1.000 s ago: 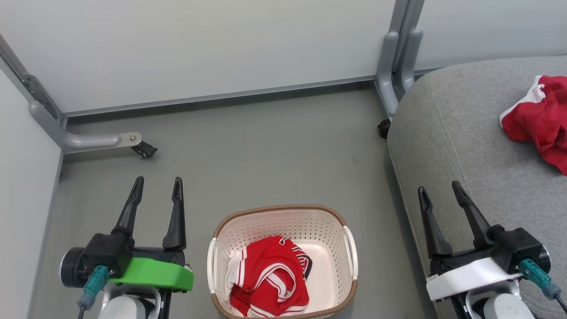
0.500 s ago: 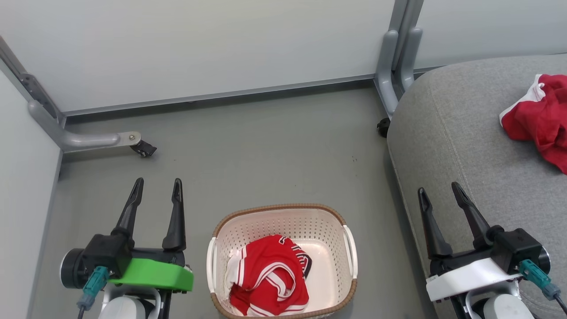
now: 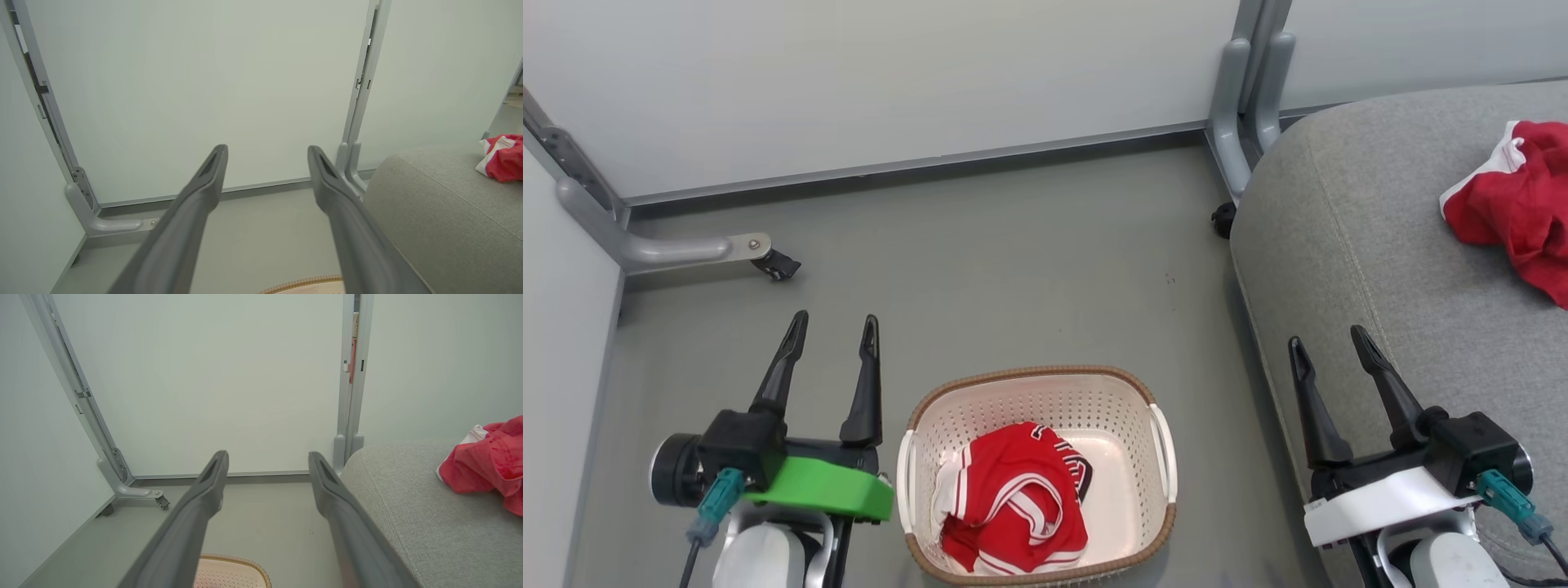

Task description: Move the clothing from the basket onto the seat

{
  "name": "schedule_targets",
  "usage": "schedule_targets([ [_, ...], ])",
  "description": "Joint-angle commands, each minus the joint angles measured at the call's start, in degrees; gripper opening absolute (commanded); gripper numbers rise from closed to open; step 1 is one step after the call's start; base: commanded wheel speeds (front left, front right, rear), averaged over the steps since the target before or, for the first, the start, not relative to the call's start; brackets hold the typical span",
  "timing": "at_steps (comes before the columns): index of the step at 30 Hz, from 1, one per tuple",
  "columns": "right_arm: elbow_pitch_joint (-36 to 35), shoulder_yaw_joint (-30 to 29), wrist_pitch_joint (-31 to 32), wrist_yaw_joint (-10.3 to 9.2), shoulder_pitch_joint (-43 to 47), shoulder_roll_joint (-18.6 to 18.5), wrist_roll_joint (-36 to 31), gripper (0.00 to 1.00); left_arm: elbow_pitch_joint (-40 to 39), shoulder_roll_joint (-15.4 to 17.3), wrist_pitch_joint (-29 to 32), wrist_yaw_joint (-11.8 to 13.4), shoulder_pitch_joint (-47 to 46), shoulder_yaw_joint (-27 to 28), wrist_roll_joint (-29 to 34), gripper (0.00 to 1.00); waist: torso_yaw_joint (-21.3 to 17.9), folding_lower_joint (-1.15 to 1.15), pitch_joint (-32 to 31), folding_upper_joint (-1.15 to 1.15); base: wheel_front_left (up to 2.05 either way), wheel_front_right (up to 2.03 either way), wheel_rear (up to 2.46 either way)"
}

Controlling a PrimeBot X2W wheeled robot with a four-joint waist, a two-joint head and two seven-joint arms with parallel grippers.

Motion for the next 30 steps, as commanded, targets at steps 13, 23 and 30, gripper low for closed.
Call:
schedule_targets([
  [13, -2.0, 1.6, -0.1, -0.04, -6.3, -0.2, -0.6, 1.0, 9.9, 6.9, 0.0, -0.1, -12.6, -10.2, -0.2, 1.0, -5.2, 0.0, 9.1, 0.0, 0.0, 0.0, 0.0],
  [23, -3.5, 2.9, -0.1, -0.04, -12.0, -0.1, 0.1, 1.0, 19.0, 11.7, 0.0, -0.1, -22.0, -19.4, -1.3, 1.0, -10.1, 0.0, 18.4, 0.0, 0.0, 0.0, 0.0],
  [30, -5.0, 3.0, -0.1, -0.04, -15.3, -0.1, 0.5, 1.0, 27.1, 14.9, 0.0, -0.1, -29.6, -29.3, -1.6, 1.0, -12.5, 0.0, 25.3, 0.0, 0.0, 0.0, 0.0],
])
